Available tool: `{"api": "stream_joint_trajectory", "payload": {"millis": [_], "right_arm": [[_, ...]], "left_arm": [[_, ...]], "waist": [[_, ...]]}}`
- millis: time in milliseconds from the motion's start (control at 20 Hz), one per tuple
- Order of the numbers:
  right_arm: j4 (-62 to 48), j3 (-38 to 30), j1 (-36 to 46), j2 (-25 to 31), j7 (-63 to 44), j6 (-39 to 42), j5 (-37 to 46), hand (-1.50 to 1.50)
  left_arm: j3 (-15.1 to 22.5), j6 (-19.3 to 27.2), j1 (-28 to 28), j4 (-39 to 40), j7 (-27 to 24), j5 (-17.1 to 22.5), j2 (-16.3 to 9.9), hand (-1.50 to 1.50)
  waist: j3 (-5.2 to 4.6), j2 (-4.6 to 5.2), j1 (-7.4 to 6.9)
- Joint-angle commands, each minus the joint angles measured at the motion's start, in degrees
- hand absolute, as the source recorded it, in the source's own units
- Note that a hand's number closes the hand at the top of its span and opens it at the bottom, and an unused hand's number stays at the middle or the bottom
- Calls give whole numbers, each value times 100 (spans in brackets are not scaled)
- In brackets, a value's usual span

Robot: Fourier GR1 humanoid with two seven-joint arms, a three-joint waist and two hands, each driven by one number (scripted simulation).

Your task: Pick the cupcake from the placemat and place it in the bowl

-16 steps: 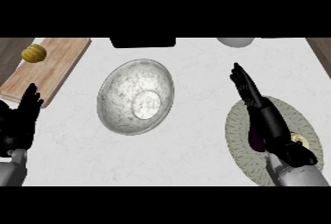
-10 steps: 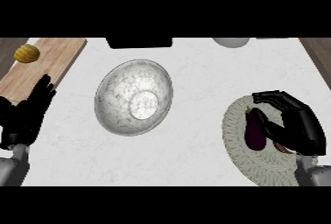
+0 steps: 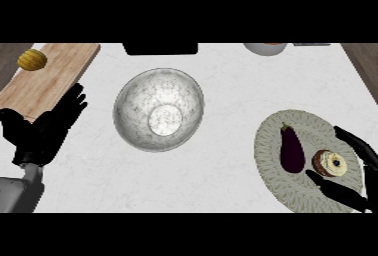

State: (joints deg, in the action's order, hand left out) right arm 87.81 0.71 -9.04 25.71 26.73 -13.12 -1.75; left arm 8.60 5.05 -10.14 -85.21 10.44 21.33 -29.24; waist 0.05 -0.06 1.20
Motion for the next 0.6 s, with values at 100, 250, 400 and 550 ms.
{"api": "stream_joint_trajectory", "payload": {"millis": [100,250,400,550], "right_arm": [[1265,10,-919,198,-424,-566,828,-150],[1650,-235,-699,1011,-1928,-457,1251,-150],[2113,-114,-672,1497,-3225,-92,1660,-150],[2678,239,-563,1789,-4424,387,1993,-150]], "left_arm": [[-392,-675,-44,240,-63,241,-227,0],[-189,-518,-128,215,-118,14,-87,0],[-29,-155,-220,21,218,-103,142,0],[45,-115,-216,-69,196,-185,236,0]], "waist": [[-14,-4,-34],[-28,3,-40],[-32,12,-90],[-34,12,-147]]}}
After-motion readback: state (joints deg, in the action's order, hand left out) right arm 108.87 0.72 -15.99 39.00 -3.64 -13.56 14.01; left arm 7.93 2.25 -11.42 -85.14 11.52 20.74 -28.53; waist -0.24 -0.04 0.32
